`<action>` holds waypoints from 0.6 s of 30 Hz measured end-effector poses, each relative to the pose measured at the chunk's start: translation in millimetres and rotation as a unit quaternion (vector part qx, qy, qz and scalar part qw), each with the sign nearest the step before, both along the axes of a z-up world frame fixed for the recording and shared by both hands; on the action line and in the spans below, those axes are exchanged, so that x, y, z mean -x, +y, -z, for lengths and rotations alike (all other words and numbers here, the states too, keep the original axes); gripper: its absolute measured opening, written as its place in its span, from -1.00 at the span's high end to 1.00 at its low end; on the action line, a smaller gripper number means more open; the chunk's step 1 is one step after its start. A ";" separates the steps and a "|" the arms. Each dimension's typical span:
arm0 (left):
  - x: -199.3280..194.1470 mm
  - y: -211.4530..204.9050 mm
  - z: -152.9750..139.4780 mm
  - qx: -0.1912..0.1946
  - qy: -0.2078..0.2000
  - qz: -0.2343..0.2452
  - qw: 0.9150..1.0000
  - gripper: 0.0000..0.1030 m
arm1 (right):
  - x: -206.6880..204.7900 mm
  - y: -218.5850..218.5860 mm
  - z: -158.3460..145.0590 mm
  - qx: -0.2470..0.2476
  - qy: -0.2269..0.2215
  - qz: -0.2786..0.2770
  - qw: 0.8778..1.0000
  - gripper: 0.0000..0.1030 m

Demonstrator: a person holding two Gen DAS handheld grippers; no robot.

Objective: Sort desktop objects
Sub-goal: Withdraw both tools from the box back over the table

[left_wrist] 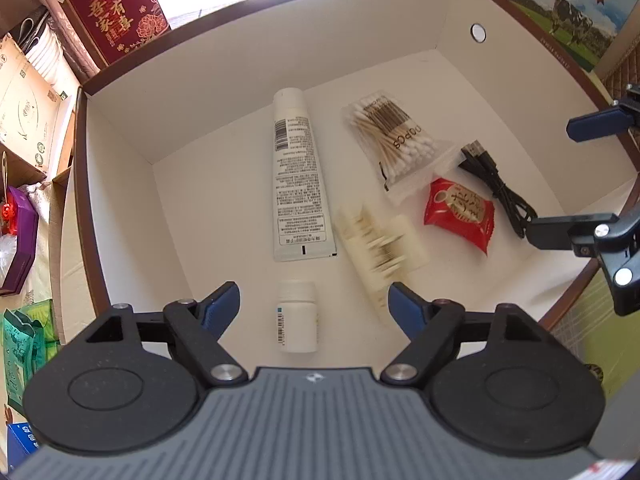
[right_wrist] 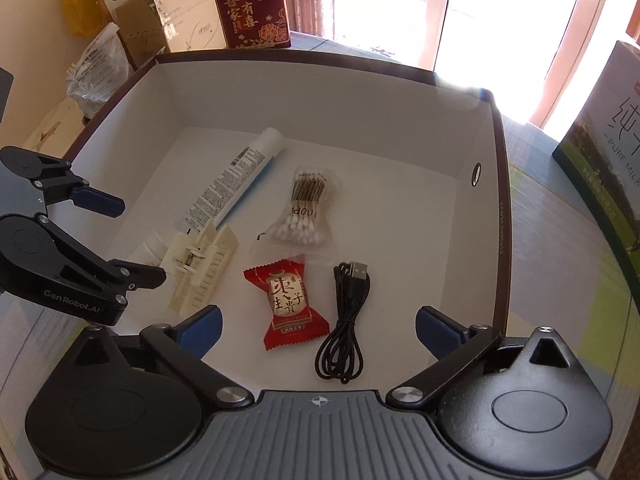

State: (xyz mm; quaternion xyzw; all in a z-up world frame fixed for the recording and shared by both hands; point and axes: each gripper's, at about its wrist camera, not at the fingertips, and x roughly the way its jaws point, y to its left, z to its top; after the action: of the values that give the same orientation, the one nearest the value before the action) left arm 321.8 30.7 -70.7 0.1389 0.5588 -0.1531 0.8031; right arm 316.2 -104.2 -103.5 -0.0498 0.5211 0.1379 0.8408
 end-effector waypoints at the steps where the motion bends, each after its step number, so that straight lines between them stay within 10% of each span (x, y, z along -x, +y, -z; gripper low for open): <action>1: 1.1 -0.3 -2.3 0.001 -0.002 -0.001 1.000 -0.55 | 1.7 -0.7 -1.3 0.000 -0.003 0.002 1.000 -0.96; 18: 25.6 2.0 -39.1 0.008 -0.048 -0.024 0.999 -0.74 | 27.4 -10.4 -26.9 0.005 -0.049 0.040 0.998 -0.96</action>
State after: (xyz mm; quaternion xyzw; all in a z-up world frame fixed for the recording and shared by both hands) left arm 296.3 32.7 -31.5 0.1265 0.5217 -0.1311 0.8335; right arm 288.8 -114.6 -76.6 -0.0395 0.4813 0.0986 0.8701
